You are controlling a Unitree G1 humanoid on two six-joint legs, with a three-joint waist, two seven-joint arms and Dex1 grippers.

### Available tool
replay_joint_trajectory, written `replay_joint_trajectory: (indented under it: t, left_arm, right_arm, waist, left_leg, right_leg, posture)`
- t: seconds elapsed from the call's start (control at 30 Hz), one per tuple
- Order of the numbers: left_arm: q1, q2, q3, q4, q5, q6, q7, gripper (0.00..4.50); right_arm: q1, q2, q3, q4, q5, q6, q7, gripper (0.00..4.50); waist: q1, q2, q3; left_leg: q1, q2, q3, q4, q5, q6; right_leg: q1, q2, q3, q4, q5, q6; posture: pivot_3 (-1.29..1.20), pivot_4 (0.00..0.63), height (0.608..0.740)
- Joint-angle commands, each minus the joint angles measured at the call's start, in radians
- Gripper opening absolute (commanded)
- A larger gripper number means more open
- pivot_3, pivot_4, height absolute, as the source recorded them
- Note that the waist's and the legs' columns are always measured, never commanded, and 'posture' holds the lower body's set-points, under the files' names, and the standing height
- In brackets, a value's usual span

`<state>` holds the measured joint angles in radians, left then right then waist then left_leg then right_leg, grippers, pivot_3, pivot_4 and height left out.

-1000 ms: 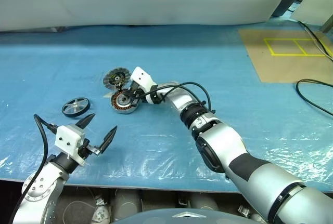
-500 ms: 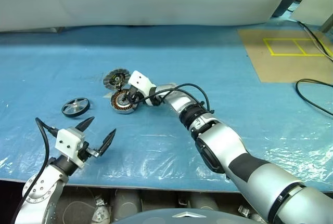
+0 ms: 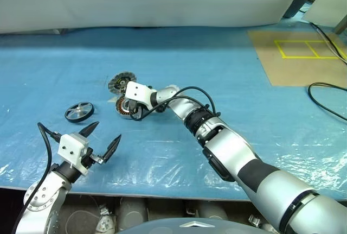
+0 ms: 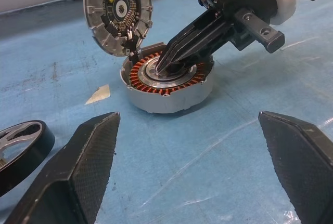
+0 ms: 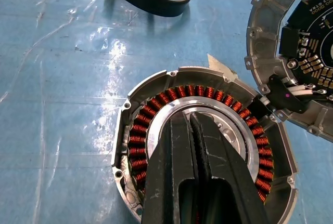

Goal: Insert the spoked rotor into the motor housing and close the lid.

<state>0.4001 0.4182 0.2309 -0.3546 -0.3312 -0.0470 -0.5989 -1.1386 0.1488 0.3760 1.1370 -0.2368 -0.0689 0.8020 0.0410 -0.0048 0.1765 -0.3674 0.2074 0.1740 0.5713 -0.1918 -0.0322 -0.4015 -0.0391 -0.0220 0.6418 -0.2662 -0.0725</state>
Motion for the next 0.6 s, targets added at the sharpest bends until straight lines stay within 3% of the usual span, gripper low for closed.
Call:
replay_joint_trajectory:
  t: [0.03, 0.3, 0.6]
  left_arm:
    - [-0.005, 0.009, 0.013, -0.012, -0.001, -0.011, -0.002, 4.5]
    - [-0.022, 0.011, 0.005, -0.01, 0.004, -0.003, -0.002, 4.5]
    - [-0.037, 0.018, 0.008, -0.009, 0.005, 0.005, -0.001, 4.5]
  right_arm:
    - [-0.044, 0.038, -0.007, 0.017, 0.001, 0.071, 0.027, 0.02]
    - [-0.064, 0.042, -0.063, 0.015, 0.056, 0.234, 0.118, 0.02]
    - [-0.087, 0.041, -0.144, -0.012, 0.126, 0.313, 0.103, 0.02]
  waist:
    - [0.0, 0.0, 0.0]
    - [0.002, 0.0, 0.0]
    - [0.003, 0.0, 0.0]
  left_leg:
    - [0.0, 0.0, 0.0, 0.0, 0.0, 0.0]
    - [-0.001, 0.0, 0.0, 0.0, 0.0, 0.0]
    - [-0.001, 0.0, 0.0, 0.0, 0.0, 0.0]
  right_leg:
    - [0.0, 0.0, 0.0, 0.0, 0.0, 0.0]
    - [0.0, 0.0, 0.0, 0.0, 0.0, 0.0]
    - [-0.001, 0.0, 0.0, 0.0, 0.0, 0.0]
  posture:
    - [0.0, 0.15, 0.74]
    - [0.0, 0.15, 0.74]
    - [0.0, 0.15, 0.74]
